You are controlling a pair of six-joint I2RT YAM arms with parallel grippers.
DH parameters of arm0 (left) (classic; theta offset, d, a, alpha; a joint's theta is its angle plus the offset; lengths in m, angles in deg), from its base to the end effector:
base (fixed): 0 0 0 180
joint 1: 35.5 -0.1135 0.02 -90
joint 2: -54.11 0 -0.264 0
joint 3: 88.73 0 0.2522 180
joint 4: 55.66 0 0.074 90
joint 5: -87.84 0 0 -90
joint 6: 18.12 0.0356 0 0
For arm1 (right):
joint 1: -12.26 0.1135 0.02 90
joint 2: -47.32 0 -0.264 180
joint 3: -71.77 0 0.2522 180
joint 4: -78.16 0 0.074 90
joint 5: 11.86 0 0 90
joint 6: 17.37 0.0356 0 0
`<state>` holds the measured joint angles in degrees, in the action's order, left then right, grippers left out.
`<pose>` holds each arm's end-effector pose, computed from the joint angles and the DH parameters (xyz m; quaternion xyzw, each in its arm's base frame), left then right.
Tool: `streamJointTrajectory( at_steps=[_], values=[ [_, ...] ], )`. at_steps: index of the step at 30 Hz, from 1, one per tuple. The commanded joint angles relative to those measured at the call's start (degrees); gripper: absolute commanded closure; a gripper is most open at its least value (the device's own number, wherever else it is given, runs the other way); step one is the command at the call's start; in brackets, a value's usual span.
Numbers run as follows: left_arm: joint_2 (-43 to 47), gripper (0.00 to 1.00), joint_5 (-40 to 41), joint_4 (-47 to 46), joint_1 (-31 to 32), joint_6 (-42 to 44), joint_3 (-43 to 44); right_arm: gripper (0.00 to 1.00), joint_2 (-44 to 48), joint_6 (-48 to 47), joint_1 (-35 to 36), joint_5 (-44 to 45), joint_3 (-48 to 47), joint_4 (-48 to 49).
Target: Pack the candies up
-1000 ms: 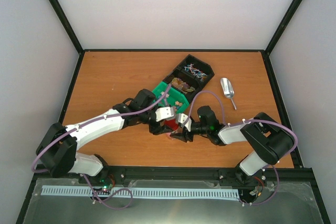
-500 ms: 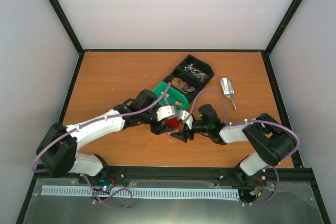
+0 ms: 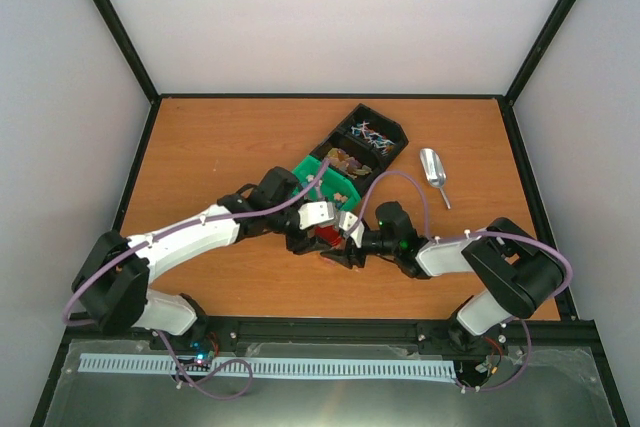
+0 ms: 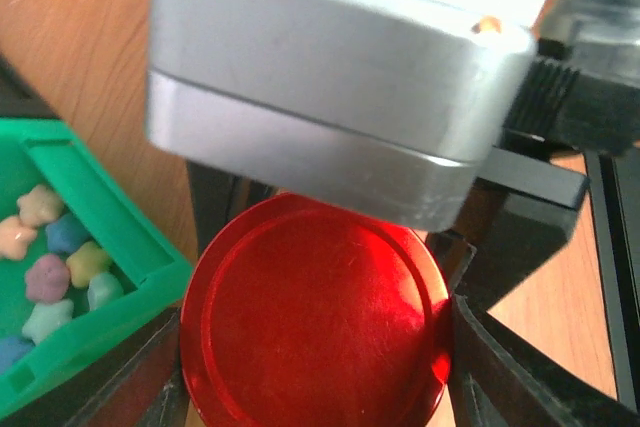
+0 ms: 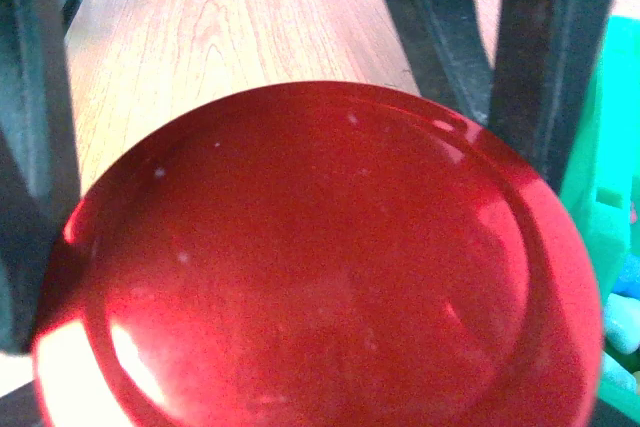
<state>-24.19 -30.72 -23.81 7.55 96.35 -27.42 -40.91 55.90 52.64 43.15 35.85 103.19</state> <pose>0.1908 -0.2015 0.2191 0.5763 0.7061 -0.2829 0.2989 0.1831 0.1825 0.1305 -0.5267 0.6406 0.3530 0.4332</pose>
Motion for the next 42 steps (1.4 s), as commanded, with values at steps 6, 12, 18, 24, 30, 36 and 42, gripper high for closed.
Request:
streamJointTrajectory(
  at_steps=[6,12,18,24,30,36,42],
  values=[
    [-6.1,0.78,-16.7,27.9,-0.6,35.7,9.5,0.59,0.8,-6.3,-3.6,-11.8,-1.7,-4.0],
    [-2.4,0.79,-12.7,5.0,-1.3,5.6,3.3,0.22,1.6,-3.1,-4.3,-8.1,-1.8,-3.0],
    [1.6,0.75,-7.4,-6.6,-1.1,-10.3,-2.1,0.28,3.0,2.1,-2.8,-5.0,0.1,-0.2],
    [4.0,0.31,-9.2,-8.5,-0.5,-8.6,-3.7,0.43,2.2,2.0,-2.2,-4.2,0.3,0.9],
    [2.0,0.24,-8.5,-10.9,0.4,-8.6,-3.6,0.47,1.6,1.5,-2.2,-4.0,0.1,1.0],
    [-0.6,0.23,-7.2,-12.4,0.8,-7.1,-3.0,0.49,1.4,0.7,-2.2,-4.5,-0.1,0.6],
    [-2.4,0.32,-6.7,-11.9,1.0,-5.1,-2.2,0.53,1.5,0.2,-2.2,-5.2,-0.3,0.0]
  ],
)
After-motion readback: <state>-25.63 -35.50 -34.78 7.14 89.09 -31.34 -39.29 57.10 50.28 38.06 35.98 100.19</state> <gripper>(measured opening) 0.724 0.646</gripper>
